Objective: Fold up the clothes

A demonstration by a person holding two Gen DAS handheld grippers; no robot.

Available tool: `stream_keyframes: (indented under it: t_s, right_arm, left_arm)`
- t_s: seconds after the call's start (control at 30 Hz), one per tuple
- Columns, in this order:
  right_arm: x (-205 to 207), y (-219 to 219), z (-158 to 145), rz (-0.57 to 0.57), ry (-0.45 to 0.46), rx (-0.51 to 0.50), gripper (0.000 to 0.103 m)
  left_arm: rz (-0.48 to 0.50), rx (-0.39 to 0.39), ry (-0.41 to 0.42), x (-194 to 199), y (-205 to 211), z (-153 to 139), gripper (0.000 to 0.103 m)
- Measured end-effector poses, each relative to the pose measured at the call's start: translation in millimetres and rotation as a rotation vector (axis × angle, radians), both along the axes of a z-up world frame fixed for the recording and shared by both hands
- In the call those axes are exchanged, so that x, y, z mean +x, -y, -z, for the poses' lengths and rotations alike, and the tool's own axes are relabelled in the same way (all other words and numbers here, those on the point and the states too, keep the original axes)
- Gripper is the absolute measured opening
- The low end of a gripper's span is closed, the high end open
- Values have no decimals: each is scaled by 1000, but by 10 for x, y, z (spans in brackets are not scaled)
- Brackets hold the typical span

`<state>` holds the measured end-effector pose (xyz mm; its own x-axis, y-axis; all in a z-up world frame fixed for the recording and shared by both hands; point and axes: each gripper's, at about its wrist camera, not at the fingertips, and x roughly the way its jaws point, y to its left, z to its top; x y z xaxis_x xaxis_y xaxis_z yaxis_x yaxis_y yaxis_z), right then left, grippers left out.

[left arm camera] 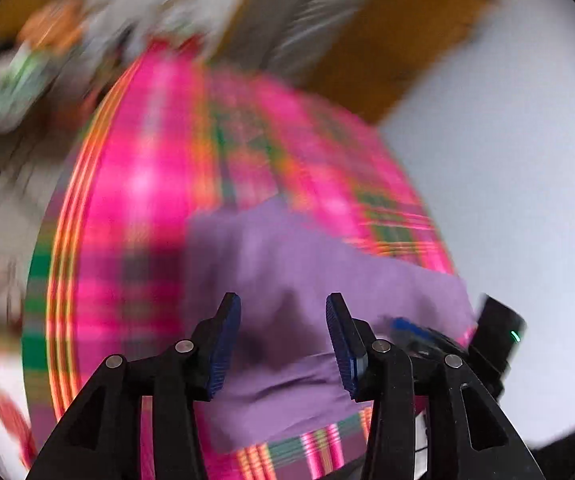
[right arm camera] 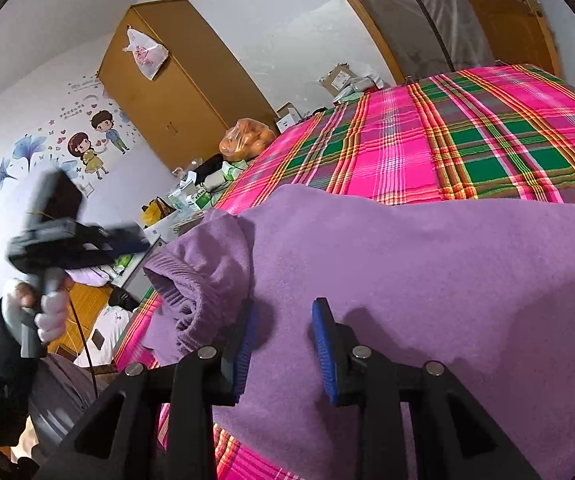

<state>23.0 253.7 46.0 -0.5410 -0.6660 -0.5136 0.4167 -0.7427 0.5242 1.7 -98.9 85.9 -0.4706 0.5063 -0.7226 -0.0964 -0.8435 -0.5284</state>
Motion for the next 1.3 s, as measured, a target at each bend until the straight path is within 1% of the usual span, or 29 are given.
stream_keyframes:
  t_s: [0.1,0.13,0.2,0.23,0.37,0.47,0.5,0.57,0.63,0.7,0.77,0.83,0.87,0.93,1.03,1.13,1.23,1.3]
  right_arm:
    - [16,14,-4,-1,-1,-2,29]
    - [20,19,-4,0,0,-3,29]
    - [29,30,-3,1,1,-3,29]
    - [31,35,-4,1,1,-1,29]
    - [32,73,-12,-3,9,8,30]
    - [54,99,-22,-10,12,21,30]
    - [69,109,-32,-14,12,26,31]
    - [90,99,-43,-19,7,26,38]
    - [79,73,-53,-21,10,15,42]
    - [60,55,-55,-23,19,1,48]
    - [9,53,-39,-29,42,-23,53]
    - [-52,58,-19,-34,70,-51,53]
    - [-93,75,-9,-39,88,-67,54]
    - [-157,131,3,-50,110,-85,55]
    - [-279,247,30,-67,137,-89,56]
    - [-399,365,73,-72,160,-57,58]
    - [-464,437,121,-64,184,-42,61]
    - [-486,456,141,-60,191,-40,61]
  left_arm:
    - [-31,107,162,-85,143,333,46]
    - [-14,129,190,-94,112,391,46]
    - [24,143,199,-118,10,410,46]
    - [47,151,201,-150,-61,410,46]
    - [141,184,150,-383,-407,261,46]
    - [236,177,58,-619,-771,63,47]
    - [260,173,32,-654,-859,12,48]
    - [300,158,-14,-726,-1015,-82,49]
    - [315,137,-33,-790,-1088,-111,49]
    - [309,113,-56,-772,-1048,-175,49]
    - [283,51,-83,-704,-948,-227,49]
    - [235,-39,-102,-611,-774,-222,49]
    - [219,-67,-98,-586,-701,-186,49]
    - [191,-103,-56,-527,-551,-29,49]
    - [137,-133,46,-433,-266,311,49]
    - [98,-128,135,-358,-65,575,49]
    - [91,-114,171,-285,43,708,49]
    - [111,-112,183,-217,52,755,49]
